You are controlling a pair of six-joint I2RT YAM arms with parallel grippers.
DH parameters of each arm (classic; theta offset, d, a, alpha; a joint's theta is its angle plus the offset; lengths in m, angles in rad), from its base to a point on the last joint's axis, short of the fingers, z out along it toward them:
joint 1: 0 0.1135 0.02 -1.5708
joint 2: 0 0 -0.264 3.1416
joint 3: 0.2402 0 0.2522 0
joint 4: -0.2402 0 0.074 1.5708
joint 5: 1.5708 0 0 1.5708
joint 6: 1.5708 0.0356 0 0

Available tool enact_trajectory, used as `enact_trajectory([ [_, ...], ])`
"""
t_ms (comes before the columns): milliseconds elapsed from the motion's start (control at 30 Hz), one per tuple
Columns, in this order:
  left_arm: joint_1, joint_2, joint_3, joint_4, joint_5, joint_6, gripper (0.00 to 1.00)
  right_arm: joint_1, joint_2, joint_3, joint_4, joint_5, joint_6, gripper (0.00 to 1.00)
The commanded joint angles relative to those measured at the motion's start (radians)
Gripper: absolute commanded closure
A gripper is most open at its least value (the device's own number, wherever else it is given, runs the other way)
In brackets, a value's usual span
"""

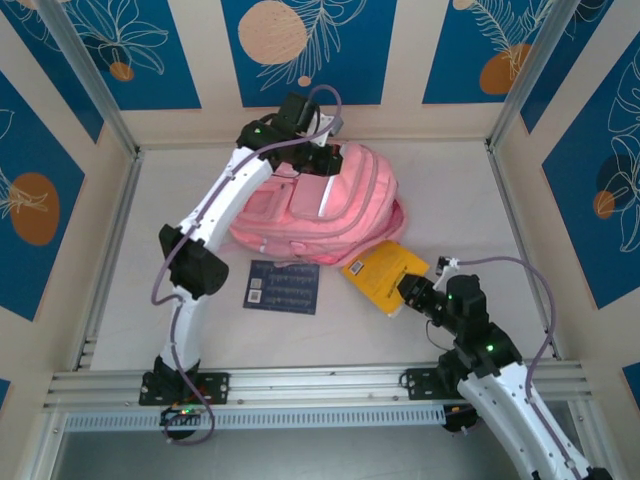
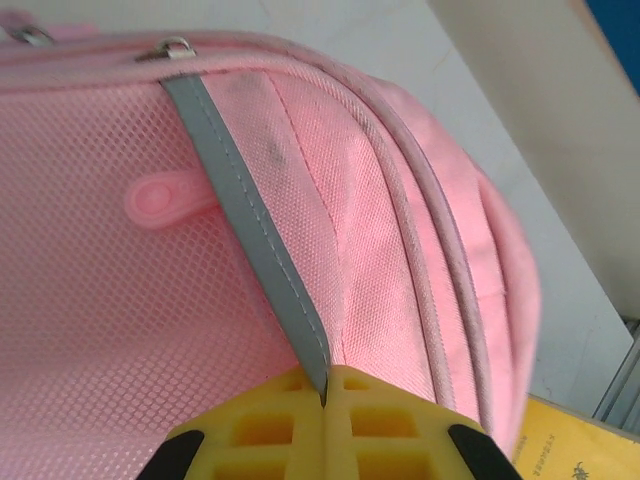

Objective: Pack the student bag
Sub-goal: Open the student bag at the top-center of the table.

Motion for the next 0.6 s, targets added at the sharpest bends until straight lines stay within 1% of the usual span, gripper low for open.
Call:
enact_trajectory([
  [0, -0.009, -0.113, -0.007, 0.096, 0.049, 0.044, 1.0, 0.008, -0.026, 0.077, 0.035, -0.042, -0.064, 1.0],
  [133, 0.016, -0.165, -0.047, 0.13, 0.056, 0.042, 1.0, 0.008, -0.021, 0.087, 0.09, -0.086, -0.042, 1.0],
  [200, 0.023, -0.186, -0.069, 0.144, 0.056, 0.045, 1.0, 0.009, -0.024, 0.102, 0.087, -0.09, -0.045, 1.0],
  [467, 0.045, -0.2, -0.075, 0.158, 0.058, 0.045, 1.0, 0.007, -0.068, 0.188, 0.086, -0.191, -0.116, 1.0],
  [567, 0.053, -0.204, -0.073, 0.167, 0.086, 0.042, 1.0, 0.007, -0.062, 0.231, 0.037, -0.167, -0.118, 1.0],
])
